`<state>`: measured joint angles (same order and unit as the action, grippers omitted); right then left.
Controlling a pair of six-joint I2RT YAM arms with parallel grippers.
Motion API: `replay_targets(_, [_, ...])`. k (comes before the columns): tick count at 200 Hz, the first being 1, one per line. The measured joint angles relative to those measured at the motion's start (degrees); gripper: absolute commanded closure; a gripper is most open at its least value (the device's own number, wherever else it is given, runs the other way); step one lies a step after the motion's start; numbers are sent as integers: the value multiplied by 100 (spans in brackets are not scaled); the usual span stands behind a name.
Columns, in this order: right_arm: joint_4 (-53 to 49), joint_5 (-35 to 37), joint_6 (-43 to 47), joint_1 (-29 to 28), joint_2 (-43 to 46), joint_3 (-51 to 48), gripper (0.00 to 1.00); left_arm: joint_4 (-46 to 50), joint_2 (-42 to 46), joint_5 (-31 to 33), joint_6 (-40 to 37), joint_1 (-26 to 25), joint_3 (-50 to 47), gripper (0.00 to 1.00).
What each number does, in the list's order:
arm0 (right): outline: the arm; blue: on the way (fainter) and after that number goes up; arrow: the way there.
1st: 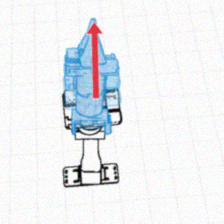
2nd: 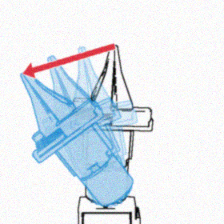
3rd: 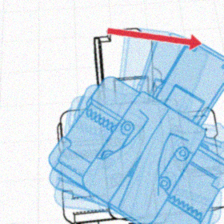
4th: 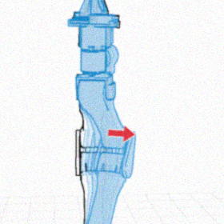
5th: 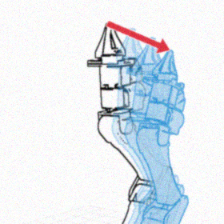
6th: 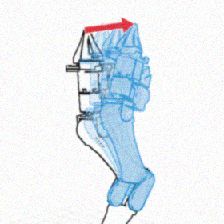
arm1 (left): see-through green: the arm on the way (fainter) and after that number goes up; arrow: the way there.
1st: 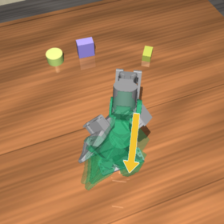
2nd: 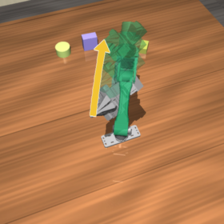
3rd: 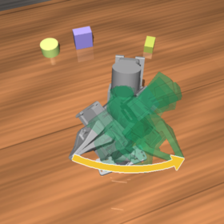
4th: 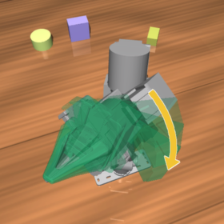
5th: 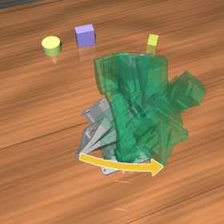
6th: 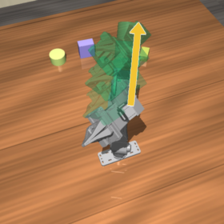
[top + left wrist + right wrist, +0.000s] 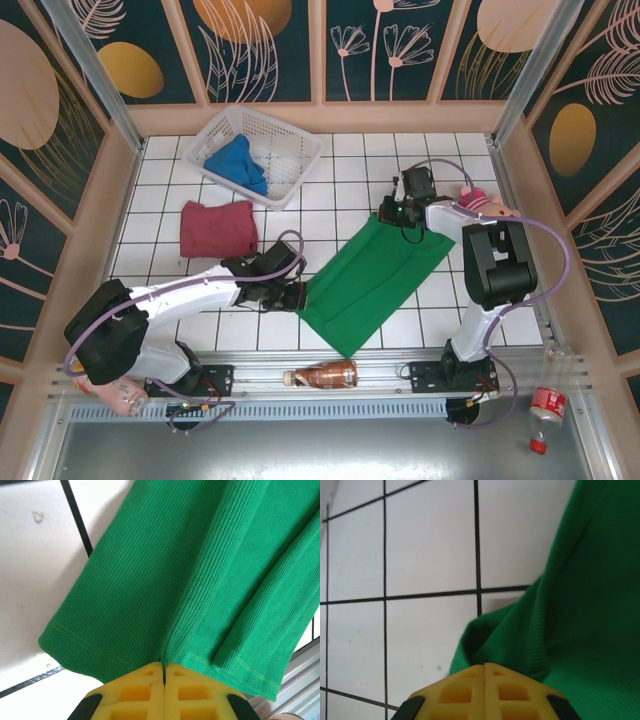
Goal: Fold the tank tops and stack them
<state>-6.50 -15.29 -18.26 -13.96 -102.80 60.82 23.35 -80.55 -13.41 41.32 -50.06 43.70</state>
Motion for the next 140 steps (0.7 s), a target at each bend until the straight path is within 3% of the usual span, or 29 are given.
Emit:
replay_targets(61, [334,0,-129,68,33,-649,100,-304,-444,-37,162,-424,-57,97])
replay_targets(108, [389,46,-164,74,79,-761,92,-369,-673,-35,205,-503,-98,82])
replay_targets(140, [-146,289,-133,179,321,-636,86,-315,-671,-81,195,-503,-94,68])
